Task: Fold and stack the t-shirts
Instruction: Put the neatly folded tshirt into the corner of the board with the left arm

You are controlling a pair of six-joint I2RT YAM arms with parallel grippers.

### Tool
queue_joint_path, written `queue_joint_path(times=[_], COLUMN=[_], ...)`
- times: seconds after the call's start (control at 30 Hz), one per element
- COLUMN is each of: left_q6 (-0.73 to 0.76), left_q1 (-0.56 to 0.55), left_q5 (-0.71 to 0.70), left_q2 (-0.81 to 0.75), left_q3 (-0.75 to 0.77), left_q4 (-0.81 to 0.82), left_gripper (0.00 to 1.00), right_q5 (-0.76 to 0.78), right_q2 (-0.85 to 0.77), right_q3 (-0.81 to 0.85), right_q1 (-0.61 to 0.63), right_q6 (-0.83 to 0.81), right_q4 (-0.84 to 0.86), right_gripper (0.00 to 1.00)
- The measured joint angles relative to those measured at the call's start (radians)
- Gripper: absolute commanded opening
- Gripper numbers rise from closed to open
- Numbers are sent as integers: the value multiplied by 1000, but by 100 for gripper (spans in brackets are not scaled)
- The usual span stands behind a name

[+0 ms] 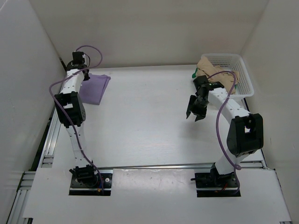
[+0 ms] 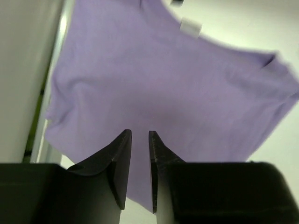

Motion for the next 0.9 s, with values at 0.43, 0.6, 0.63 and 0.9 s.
queue_joint_path(times=[0.43, 0.6, 0.63, 0.9], left_q6=[0, 2, 2, 1], left_q1=[27, 26, 26, 27], left_q5=[15, 16, 17, 17], left_q2=[180, 259, 272, 394], left_q3=[33, 151, 172, 360], left_q4=[-22, -17, -15, 26], left_gripper=[36, 42, 42, 54], right_q5=[-1, 6, 8, 29], right_q2=[2, 25, 31, 55], right_q3=[0, 10, 14, 48], right_q1=[0, 0, 0, 0], right_q6=[-1, -2, -2, -3], right_q4=[5, -5, -6, -32], right_gripper=[56, 56, 56, 56])
